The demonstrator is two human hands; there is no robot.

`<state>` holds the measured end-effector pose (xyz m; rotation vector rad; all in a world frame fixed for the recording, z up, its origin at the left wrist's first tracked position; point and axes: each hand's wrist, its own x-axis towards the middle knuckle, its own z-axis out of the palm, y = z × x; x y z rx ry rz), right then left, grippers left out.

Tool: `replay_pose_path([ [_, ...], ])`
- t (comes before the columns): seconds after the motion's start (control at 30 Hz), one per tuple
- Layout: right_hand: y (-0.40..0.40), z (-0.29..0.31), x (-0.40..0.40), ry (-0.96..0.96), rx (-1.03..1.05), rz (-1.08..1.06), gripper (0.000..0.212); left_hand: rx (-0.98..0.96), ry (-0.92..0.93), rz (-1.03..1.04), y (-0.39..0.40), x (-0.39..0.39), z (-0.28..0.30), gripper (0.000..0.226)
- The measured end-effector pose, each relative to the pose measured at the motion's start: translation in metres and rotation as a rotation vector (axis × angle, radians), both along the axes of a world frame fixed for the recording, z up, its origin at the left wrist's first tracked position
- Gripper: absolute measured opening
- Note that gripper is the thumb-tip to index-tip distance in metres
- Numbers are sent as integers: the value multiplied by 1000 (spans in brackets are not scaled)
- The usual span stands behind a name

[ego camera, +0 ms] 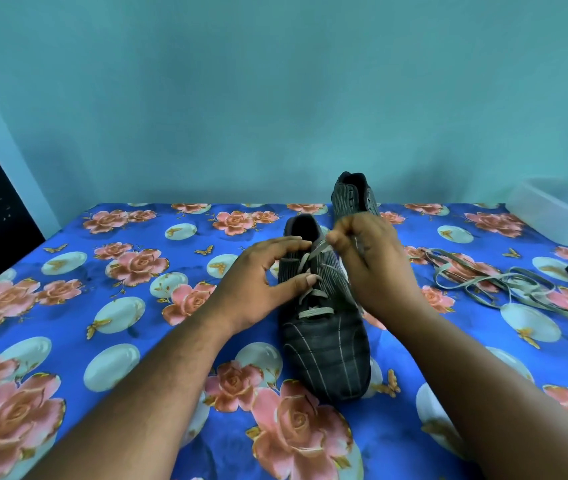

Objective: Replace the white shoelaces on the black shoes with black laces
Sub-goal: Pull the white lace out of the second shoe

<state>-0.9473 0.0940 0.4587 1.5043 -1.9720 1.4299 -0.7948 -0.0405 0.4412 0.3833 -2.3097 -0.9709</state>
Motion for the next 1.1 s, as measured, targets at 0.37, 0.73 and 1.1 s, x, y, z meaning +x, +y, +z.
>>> replay_pose_path([
  [0.37, 7, 7, 0, -74, -254, -148, 11, 17, -12, -2, 2, 2, 1, 49],
  [0.73, 14, 12, -38, -355, -256, -300, 15, -42, -13, 5, -3, 1, -2, 50],
  [1.1, 1, -10, -13, 156, 269, 22, 42, -227, 221, 138, 4, -8, -1, 18],
])
